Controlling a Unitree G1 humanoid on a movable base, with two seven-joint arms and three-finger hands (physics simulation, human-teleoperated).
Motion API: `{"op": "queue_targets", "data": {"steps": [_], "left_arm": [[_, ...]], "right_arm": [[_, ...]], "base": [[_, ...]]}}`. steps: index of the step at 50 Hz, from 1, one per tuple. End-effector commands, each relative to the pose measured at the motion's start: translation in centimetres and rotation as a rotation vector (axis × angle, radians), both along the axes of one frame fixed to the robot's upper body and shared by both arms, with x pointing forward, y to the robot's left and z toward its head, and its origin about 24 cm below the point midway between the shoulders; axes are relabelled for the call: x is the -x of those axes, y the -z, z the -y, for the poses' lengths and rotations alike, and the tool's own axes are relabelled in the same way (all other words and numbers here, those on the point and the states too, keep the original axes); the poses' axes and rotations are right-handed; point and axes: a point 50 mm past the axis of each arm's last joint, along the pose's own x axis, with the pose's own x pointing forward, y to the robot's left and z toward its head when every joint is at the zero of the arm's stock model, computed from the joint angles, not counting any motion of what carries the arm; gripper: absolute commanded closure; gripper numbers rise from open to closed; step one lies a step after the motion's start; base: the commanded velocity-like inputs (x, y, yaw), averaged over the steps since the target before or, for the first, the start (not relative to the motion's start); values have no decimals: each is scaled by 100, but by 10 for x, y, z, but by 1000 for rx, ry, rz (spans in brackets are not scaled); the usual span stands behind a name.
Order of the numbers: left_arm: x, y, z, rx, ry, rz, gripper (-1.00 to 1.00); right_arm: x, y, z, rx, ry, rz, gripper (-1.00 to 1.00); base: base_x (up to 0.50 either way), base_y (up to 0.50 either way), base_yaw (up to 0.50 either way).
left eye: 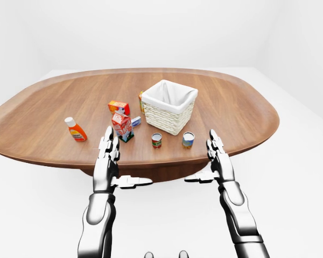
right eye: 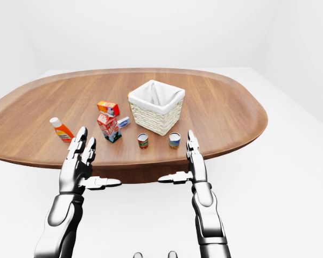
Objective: Pick up the alphabet soup, and put it in the basket.
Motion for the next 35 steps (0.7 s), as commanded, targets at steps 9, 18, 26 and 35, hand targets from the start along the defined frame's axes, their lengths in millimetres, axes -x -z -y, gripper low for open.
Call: {"op": "queue_targets", "data": {"steps": [9, 18, 26, 35], "left_arm": [[1, -2, 0, -3, -1, 8, -100], [1, -1, 0, -4, 1, 4, -100], [-1, -1, -2, 3, -11, 4, -100], [-1, -2, -2, 5, -15, 9, -100]], "right_arm": [[1, 1, -1, 1, -9, -6, -100], [3, 2, 0, -6, -8, -11, -100], [1, 3, -1, -5, -15, -13, -100], [2, 3, -1, -8, -13, -13, -100]], "base": [[0, -3, 0], [10, -4, 0], [16, -5, 0], [16, -5, 0]]}}
